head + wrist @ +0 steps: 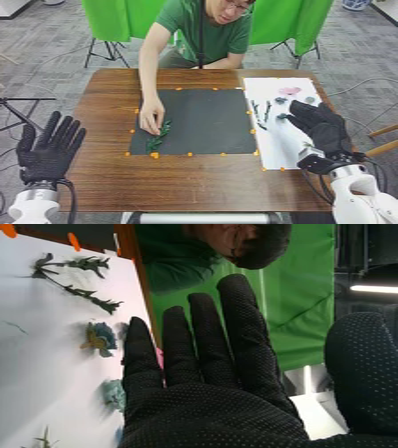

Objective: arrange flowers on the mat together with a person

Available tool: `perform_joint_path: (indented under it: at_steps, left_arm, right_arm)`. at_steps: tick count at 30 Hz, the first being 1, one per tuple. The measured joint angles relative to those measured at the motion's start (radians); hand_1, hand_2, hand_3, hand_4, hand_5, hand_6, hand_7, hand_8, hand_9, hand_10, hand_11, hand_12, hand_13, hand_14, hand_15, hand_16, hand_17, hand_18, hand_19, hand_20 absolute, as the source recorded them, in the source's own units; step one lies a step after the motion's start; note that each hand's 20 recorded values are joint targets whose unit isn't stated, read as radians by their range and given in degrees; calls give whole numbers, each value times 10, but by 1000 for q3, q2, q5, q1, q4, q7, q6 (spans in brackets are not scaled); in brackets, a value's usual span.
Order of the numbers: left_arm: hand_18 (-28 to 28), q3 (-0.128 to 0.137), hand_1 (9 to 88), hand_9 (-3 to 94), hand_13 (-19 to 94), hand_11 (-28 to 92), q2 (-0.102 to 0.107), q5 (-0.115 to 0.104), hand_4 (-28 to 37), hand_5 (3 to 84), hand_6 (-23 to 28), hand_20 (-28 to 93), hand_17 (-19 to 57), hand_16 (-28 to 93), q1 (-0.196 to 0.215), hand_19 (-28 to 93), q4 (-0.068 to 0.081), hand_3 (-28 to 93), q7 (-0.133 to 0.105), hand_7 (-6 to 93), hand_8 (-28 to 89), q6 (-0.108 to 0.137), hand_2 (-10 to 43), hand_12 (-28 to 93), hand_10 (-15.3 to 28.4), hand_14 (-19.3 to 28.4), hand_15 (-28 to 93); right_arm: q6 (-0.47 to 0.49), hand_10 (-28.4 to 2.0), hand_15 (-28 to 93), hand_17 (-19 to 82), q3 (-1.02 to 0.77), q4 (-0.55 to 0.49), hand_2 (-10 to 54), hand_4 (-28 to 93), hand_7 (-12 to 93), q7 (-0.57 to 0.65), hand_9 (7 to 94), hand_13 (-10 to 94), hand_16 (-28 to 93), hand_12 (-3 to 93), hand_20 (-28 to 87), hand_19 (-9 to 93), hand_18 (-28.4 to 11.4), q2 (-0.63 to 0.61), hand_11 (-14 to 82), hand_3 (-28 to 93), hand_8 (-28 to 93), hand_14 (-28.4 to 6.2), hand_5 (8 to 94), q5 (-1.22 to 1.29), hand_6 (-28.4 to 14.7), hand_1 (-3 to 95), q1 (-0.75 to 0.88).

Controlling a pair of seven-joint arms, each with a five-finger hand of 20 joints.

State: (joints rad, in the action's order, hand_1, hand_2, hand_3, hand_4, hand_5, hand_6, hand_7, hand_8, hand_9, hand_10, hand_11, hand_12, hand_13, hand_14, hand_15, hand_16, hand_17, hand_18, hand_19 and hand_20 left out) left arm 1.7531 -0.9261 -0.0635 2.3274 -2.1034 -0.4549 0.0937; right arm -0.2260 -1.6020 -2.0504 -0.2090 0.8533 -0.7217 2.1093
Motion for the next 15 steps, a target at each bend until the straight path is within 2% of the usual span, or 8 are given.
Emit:
perform_joint_path:
  at_steps: [3, 6, 9, 15]
  left_arm:
    - [86, 0, 274, 324, 229, 111, 0, 0, -283, 391, 61, 105, -3, -88, 1, 202, 0, 534, 0, 44, -89, 0, 179, 30, 125, 105, 191]
    - [93, 0, 300, 327, 249, 115, 0, -2, -283, 392, 61, 113, 0, -79, 1, 215, 0, 469, -1, 43, -88, -1, 185, 30, 127, 114, 205]
    - [91, 0, 271, 329, 247, 114, 0, -2, -283, 393, 62, 109, -1, -80, 2, 205, 0, 526, -2, 43, -88, -2, 180, 29, 127, 112, 200]
    - [90, 0, 253, 332, 240, 117, 0, 2, -283, 399, 64, 107, -5, -81, 3, 199, -2, 578, 2, 46, -89, 6, 175, 29, 128, 109, 197]
  right_arm:
    - [27, -132, 119, 251, -16, 1, 144, -227, 106, 6, 456, 331, 25, 75, 274, 135, -118, 2, 51, 703, -111, -110, 556, -4, -37, 155, 8]
    - [137, -132, 119, 264, -63, 10, 144, -222, 103, 38, 463, 344, 28, 75, 301, 171, -116, 16, 52, 697, -108, -110, 554, -19, -38, 156, 17]
    - [246, -132, 116, 265, -93, 18, 144, -220, 100, 71, 465, 342, 30, 74, 294, 155, -110, 28, 52, 694, -108, -105, 555, -33, -39, 157, 18]
    - [247, -130, 111, 242, -91, 18, 116, -216, 104, 80, 469, 327, 27, 74, 263, 67, -98, 34, 53, 703, -109, -101, 572, -103, -38, 173, 18]
